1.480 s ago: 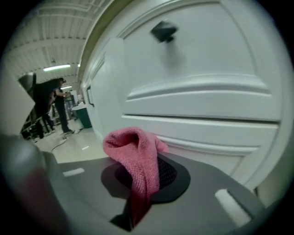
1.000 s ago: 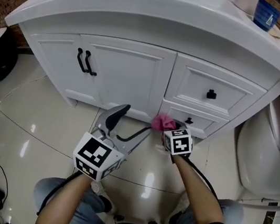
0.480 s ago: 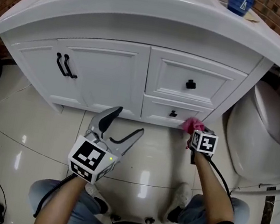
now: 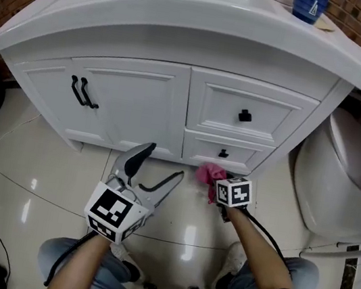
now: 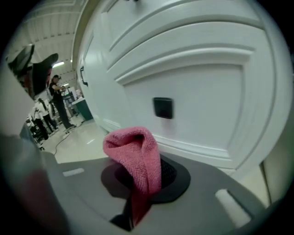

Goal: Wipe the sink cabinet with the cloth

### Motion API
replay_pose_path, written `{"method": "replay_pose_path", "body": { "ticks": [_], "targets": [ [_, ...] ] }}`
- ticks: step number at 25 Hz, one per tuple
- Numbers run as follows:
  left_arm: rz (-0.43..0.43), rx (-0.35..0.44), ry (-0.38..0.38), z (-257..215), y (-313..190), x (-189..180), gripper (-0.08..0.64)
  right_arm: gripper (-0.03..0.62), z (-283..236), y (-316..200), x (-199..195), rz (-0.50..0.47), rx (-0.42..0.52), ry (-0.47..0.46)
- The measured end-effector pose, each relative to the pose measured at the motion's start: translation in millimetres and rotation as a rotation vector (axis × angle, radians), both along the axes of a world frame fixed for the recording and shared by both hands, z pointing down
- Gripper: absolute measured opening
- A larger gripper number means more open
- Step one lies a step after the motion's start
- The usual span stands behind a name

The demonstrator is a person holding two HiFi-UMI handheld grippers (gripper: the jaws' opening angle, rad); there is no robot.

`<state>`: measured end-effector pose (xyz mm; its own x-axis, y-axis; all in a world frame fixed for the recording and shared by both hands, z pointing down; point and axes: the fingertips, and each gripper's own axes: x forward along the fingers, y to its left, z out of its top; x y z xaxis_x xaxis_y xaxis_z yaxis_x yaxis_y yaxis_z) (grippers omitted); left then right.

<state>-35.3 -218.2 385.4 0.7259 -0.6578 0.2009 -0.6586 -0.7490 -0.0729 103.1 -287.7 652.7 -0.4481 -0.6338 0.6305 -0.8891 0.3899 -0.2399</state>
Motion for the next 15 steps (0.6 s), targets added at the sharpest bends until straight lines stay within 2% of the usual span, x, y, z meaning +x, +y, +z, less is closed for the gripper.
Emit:
{"method": "replay_pose_path", "body": {
  "ticks": [4, 9, 12, 15],
  "targets": [
    [-0.013, -0.011, -0.006, 4.0, 0.6, -2.4, 0.342, 0.040, -2.9, -22.5, -54.5, -0.053, 0.049, -0.003],
    [-0.042, -0.029, -0.028, 14.1, -1.4, -16.4, 0.342, 0.040, 4.5, -42.0, -77.0, -0.039, 0.076, 0.016],
    [-0.049, -0.027, -0.024, 12.8, -6.3, -19.7, 0.342, 0.040, 10.8, -44.1, -62.1, 0.005, 0.070, 0.046],
    [-0.035, -0.019, -0.012, 8.7, -7.6, -12.5, 0.342, 0.040, 20.4, -41.3, -13.1, 0.119, 0.020, 0.063]
  ]
}}
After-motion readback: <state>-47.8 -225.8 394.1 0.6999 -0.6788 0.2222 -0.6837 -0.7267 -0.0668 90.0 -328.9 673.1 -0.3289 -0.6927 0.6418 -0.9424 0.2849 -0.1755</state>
